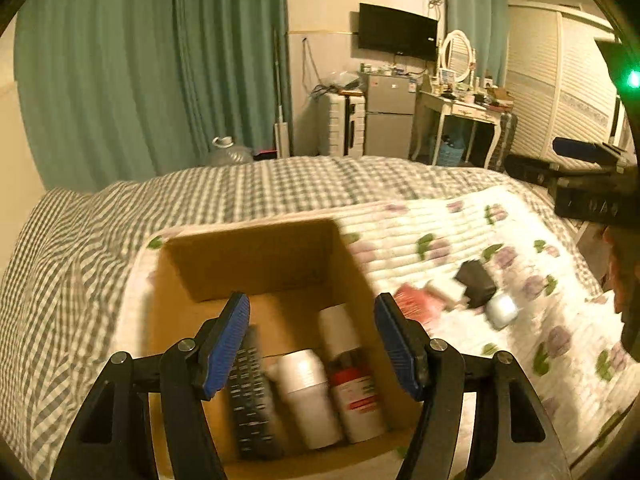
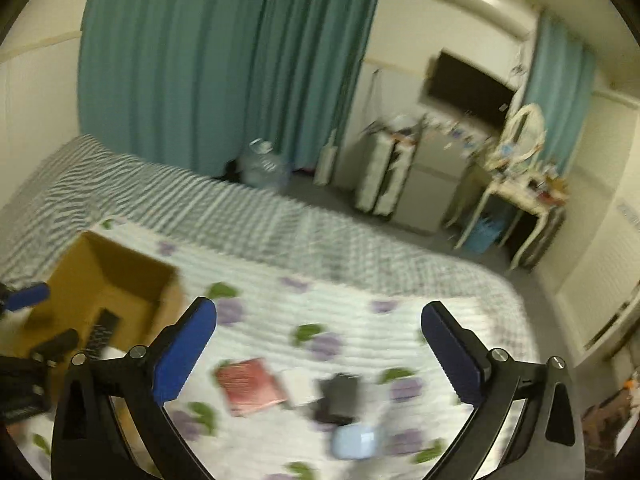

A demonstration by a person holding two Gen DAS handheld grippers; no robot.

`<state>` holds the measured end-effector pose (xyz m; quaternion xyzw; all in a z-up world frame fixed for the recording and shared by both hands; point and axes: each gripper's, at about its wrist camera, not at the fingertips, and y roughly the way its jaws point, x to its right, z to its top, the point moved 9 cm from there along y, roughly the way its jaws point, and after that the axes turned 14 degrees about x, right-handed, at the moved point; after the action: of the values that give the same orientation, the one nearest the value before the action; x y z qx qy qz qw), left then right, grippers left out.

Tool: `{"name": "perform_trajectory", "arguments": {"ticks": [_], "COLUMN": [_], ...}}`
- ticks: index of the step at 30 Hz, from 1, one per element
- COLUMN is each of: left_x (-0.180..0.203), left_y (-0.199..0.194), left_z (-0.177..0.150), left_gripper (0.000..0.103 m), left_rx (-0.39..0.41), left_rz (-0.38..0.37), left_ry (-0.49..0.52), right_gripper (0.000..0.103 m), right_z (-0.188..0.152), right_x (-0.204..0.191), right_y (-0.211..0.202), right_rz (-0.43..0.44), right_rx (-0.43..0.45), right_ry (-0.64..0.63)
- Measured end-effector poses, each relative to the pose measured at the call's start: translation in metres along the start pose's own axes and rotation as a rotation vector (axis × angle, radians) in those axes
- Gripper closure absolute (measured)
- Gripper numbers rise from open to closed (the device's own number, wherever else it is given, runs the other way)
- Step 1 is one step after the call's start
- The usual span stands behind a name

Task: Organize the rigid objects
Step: 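Return both tools to the quilt and grasp the blue earbud case with the right tool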

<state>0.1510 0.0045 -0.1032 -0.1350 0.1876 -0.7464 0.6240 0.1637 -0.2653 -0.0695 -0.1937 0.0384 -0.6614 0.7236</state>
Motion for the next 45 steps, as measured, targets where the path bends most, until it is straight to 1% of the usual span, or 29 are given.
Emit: {"name": "perform_trajectory", "arguments": {"ticks": [2,5,8,11,15,17,21,24,27,28,30,31,32,34,35,36,38,40,43,45], "left_x": [0.021,0.052,0.082,0.106,0.125,0.135,0.149,0.145,0.138,0.136,0.138,0.14,0.14,0.14,0.14,0.14,0.14,0.14,0.141,0.141], "left_y": [0.004,0.015,0.028,0.042,0.06,0.069,0.088,0.093,0.096,0.096,0.095,0.096,0.095,0.096,0.096,0.096,0.095,0.095,0.094,0.095], "left_z": [0.007,0.014,0.012,0.0,-0.025,-0.043,-0.074,-0.087,-0.095,-0.096,-0.098,-0.099,-0.1,-0.102,-0.103,-0.103,-0.104,-0.104,-0.105,-0.103], "left_gripper": [0.035,0.035,0.035,0.035,0.035,0.035,0.035,0.035,0.035,0.035,0.035,0.035,0.035,0.035,0.035,0.035,0.035,0.035,0.035,0.035], "left_rx": [-0.003,-0.018,-0.033,-0.067,-0.129,-0.166,-0.231,-0.254,-0.262,-0.261,-0.253,-0.252,-0.252,-0.257,-0.259,-0.26,-0.259,-0.261,-0.269,-0.265], "left_rz": [-0.011,-0.034,-0.042,-0.045,-0.04,-0.05,-0.033,-0.022,-0.016,-0.01,-0.022,-0.02,-0.017,-0.018,-0.019,-0.02,-0.02,-0.018,-0.011,-0.008], "left_ry": [-0.001,0.009,0.038,0.072,0.063,0.053,0.073,0.081,0.062,0.071,0.099,0.105,0.111,0.111,0.11,0.11,0.115,0.118,0.128,0.129], "right_gripper": [0.0,0.0,0.0,0.0,0.0,0.0,0.0,0.0,0.0,0.002,0.005,0.01,0.017,0.025,0.031,0.034,0.046,0.052,0.052,0.052], "right_z": [-0.009,-0.029,-0.058,-0.089,-0.13,-0.145,-0.174,-0.189,-0.198,-0.2,-0.203,-0.207,-0.21,-0.221,-0.226,-0.232,-0.242,-0.24,-0.232,-0.223], "right_x": [0.013,0.027,0.037,0.042,0.052,0.054,0.058,0.05,0.029,0.024,0.017,0.013,0.01,0.007,0.006,0.005,0.004,0.006,0.011,0.019], "right_y": [0.0,0.006,0.017,0.025,0.034,0.036,0.045,0.048,0.053,0.055,0.059,0.06,0.062,0.065,0.068,0.071,0.075,0.076,0.071,0.067], "right_rz": [-0.019,-0.016,0.023,0.082,0.106,0.132,0.129,0.175,0.228,0.232,0.255,0.273,0.283,0.292,0.291,0.287,0.283,0.278,0.291,0.281], "right_rx": [-0.01,-0.019,-0.065,-0.128,-0.236,-0.283,-0.378,-0.421,-0.438,-0.44,-0.453,-0.464,-0.477,-0.518,-0.537,-0.561,-0.602,-0.596,-0.566,-0.538], "right_ry": [-0.021,-0.02,0.018,0.075,0.099,0.113,0.127,0.136,0.098,0.079,0.073,0.079,0.081,0.074,0.073,0.071,0.076,0.088,0.123,0.136]}}
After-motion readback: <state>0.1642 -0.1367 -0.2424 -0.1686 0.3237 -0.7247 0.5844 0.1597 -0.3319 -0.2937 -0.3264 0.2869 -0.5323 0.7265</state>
